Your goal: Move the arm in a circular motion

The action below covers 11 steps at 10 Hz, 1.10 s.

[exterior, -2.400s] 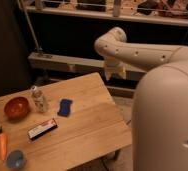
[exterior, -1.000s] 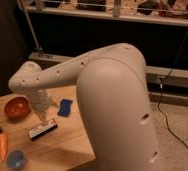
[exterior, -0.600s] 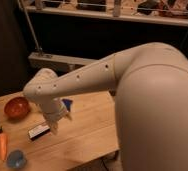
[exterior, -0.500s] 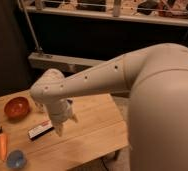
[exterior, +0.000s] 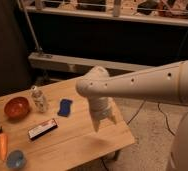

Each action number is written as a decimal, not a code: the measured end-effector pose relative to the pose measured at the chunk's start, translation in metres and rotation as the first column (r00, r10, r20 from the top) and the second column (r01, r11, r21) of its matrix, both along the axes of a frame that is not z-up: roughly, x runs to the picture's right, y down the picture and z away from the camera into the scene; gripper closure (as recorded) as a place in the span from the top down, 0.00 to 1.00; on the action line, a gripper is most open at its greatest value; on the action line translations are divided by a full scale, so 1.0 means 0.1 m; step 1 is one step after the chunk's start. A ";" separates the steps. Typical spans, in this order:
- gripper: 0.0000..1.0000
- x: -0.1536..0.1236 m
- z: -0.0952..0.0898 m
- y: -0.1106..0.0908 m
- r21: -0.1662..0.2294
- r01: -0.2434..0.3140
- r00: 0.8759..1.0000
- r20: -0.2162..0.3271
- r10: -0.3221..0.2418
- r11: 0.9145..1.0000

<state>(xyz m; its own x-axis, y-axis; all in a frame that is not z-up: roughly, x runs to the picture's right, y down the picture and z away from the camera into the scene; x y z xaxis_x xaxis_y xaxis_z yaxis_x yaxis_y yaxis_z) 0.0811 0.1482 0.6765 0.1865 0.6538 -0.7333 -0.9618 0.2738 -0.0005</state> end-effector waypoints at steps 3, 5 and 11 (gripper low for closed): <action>0.65 0.83 0.46 -0.83 0.205 -0.104 0.971 -0.192 0.144 0.973; 0.65 0.83 0.72 -1.46 0.321 -0.102 0.962 -0.208 0.175 0.942; 0.65 -0.48 1.23 -2.58 0.471 -0.087 0.991 -0.051 0.126 0.878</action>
